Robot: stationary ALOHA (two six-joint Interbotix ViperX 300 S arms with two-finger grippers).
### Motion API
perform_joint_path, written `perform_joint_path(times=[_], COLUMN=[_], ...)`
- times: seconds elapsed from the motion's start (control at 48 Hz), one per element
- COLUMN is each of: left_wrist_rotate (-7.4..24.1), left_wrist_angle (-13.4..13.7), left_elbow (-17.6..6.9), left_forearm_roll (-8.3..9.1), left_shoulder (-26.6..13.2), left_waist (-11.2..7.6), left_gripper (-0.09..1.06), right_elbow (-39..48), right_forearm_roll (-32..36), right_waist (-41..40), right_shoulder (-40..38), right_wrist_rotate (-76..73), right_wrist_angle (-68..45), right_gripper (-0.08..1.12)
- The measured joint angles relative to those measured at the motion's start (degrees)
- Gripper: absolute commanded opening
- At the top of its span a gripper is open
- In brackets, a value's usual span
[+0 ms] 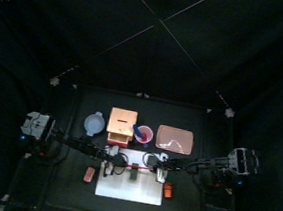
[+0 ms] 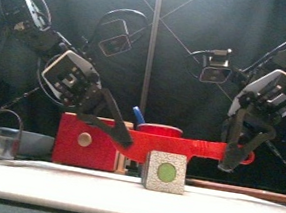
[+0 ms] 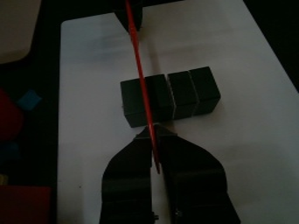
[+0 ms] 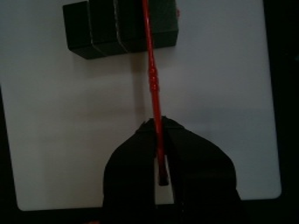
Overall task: Place sushi on board then cut the sushi with the knife then place the pieces on the plate
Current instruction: Cut the sushi into 4 pieces
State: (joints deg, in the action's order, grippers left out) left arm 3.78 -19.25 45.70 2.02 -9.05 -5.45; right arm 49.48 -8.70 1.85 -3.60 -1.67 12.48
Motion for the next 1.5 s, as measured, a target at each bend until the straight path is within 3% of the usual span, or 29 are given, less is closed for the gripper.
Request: perform_joint_path(times=[0.146,0.396,0.667,0.833,1.021,1.5], left_wrist_rotate=[0.1,0.3,0.2,0.2,-0.1,-0.1], left_wrist_angle=[0.6,6.0,6.4,6.5,6.4,6.0], left_elbow=[-1.1,-2.5,-2.5,-1.9,-1.8,-2.4], left_forearm_roll=[0.0,0.35,2.81,3.16,3.08,2.29], left_shoulder=[-2.3,-1.1,4.3,7.0,6.2,3.3], left_waist=[0.0,0.26,1.05,-0.44,-2.64,-2.72], left_gripper=[0.38,0.38,0.38,0.38,0.38,0.38], right_elbow=[-0.5,-1.8,-3.0,-3.3,-3.4,-3.5], right_forearm_roll=[0.0,2.2,4.6,3.4,0.4,0.1], right_waist=[0.3,0.2,-0.4,1.3,3.6,3.5], right_shoulder=[3.2,2.3,-4.9,-8.3,-6.2,-4.4], right_wrist_rotate=[0.0,-0.1,-0.2,-0.5,-0.4,-0.4], right_wrist_angle=[-0.8,1.6,7.8,8.4,8.1,8.1], right_gripper=[0.29,0.29,0.29,0.29,0.29,0.29])
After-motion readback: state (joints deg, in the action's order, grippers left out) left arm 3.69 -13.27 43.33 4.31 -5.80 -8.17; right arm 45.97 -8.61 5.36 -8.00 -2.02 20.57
